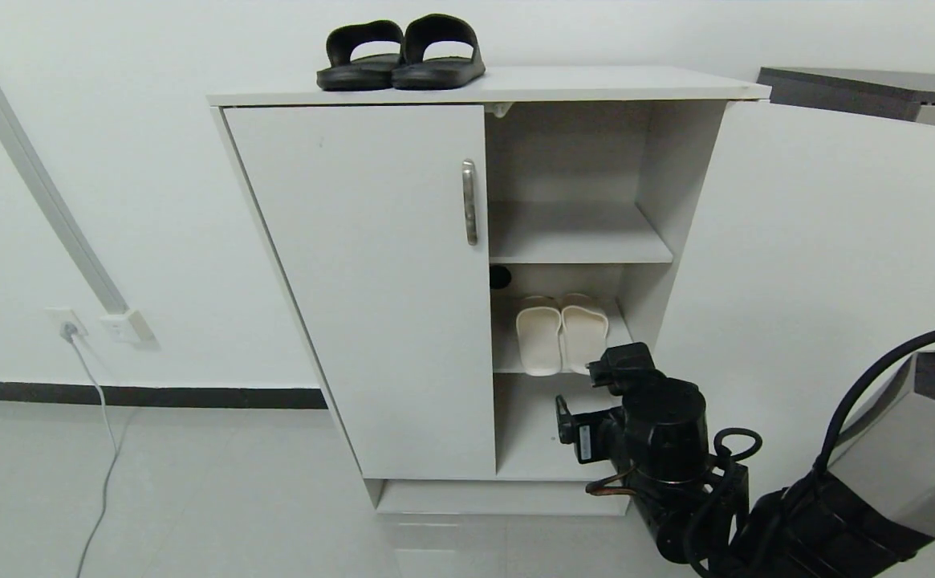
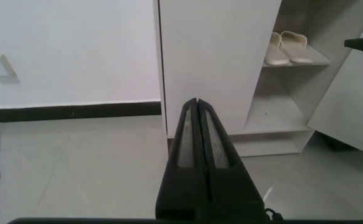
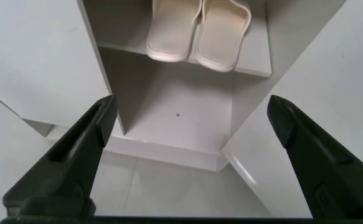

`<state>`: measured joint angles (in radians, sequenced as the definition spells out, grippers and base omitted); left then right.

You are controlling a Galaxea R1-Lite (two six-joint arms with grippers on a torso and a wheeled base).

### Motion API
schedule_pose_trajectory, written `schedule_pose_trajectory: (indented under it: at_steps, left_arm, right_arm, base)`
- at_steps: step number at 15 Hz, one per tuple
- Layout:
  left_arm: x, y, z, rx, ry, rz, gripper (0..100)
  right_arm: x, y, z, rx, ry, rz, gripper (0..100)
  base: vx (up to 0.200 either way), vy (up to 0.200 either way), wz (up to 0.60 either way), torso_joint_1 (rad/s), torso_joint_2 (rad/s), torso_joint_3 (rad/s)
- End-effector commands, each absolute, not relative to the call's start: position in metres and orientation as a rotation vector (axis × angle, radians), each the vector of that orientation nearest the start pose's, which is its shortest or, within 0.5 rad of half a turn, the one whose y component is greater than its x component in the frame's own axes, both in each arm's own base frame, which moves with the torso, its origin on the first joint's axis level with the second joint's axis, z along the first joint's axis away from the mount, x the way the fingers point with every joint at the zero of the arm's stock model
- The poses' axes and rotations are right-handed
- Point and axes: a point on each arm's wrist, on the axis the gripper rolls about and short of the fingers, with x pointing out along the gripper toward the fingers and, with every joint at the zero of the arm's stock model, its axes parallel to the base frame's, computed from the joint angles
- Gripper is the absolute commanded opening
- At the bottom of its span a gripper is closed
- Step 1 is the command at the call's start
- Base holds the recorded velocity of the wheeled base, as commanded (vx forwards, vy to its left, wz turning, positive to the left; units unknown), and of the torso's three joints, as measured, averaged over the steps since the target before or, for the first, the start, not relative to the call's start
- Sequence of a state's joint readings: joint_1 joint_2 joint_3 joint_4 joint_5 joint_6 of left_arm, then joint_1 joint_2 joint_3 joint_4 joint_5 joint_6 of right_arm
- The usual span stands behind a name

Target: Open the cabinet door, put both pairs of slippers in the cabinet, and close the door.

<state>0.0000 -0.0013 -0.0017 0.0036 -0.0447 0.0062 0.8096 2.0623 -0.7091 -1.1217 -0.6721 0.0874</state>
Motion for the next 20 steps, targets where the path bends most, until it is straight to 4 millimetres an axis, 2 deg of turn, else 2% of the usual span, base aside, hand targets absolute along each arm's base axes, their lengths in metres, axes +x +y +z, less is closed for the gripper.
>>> schedule_pose_trajectory:
  at_steps: [1,3,20]
  left_arm:
    - [-0.0229,-0.0010,0.0756,0.005,0.001,-0.044,0]
    - [-0.0229,-0.0010,0.0756,0.006,0.001,-0.044,0]
    - [-0.0229,-0.0010,0.0756,0.006,0.001,-0.044,0]
  right_arm:
    - [0.2507,0.2430,0.0840,-0.074,0.181,0.129,100]
    - [0.2506,0.2429,0.0848,-0.064,0.169,0.130,100]
    - [0.2456,0.2342,0.0817,-0.082,0.151,0.138,100]
  base:
    - [0.000,0.000,0.00,0.000,0.00,0.000]
    - [0.000,0.000,0.00,0.000,0.00,0.000]
    - [0.000,0.200,0.00,0.002,0.00,0.003]
